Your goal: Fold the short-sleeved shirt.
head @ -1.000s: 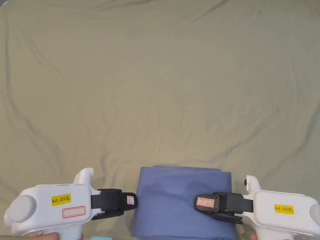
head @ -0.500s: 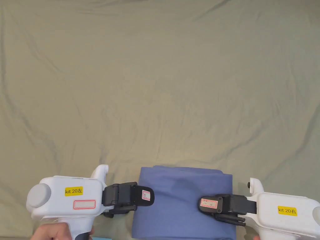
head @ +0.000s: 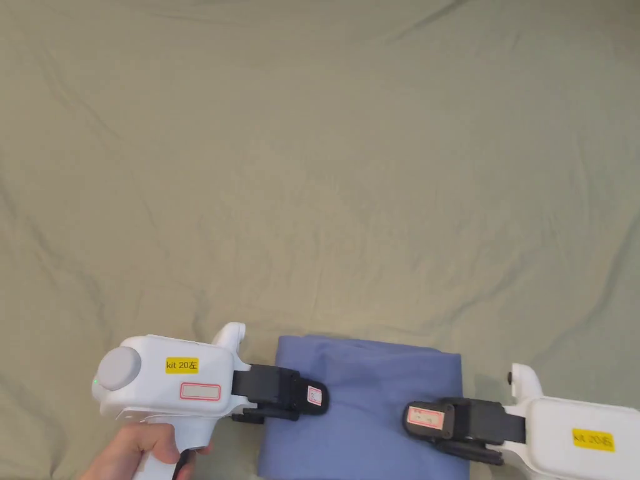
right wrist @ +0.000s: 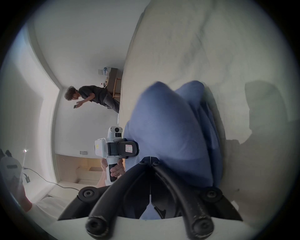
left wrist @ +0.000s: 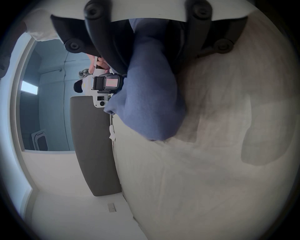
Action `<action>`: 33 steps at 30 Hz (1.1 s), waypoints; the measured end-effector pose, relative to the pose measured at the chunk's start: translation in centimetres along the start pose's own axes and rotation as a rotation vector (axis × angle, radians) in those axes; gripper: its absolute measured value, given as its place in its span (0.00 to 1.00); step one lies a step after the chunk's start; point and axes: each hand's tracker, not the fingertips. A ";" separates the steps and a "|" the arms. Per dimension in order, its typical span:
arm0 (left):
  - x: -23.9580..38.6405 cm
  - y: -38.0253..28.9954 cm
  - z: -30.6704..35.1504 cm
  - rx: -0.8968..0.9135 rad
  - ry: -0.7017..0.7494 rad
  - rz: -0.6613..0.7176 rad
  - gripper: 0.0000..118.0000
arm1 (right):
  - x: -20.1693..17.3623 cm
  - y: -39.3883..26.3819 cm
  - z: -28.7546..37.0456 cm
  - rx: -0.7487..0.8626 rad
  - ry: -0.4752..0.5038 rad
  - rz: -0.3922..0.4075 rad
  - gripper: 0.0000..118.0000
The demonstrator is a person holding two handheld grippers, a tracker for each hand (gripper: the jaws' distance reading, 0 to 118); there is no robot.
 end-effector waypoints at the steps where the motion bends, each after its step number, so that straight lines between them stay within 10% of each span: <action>1: 0.0 -0.1 0.6 0.006 0.006 0.008 0.21 | -0.6 -0.2 0.5 0.008 0.000 0.003 0.00; 22: -12.2 6.9 48.5 0.267 0.710 0.273 0.21 | -4.9 5.5 -0.6 0.194 -0.065 -0.016 0.00; 23: -12.2 7.0 48.6 0.286 0.700 0.264 0.27 | -5.0 5.6 -0.7 0.187 -0.074 -0.016 0.00; 26: -11.0 7.3 48.1 0.322 0.779 0.194 1.00 | -5.1 6.0 -0.3 0.182 -0.102 -0.010 0.00; 33: 3.1 8.5 41.0 0.348 0.922 -0.049 0.95 | -9.8 7.1 2.4 0.243 -0.174 0.156 0.00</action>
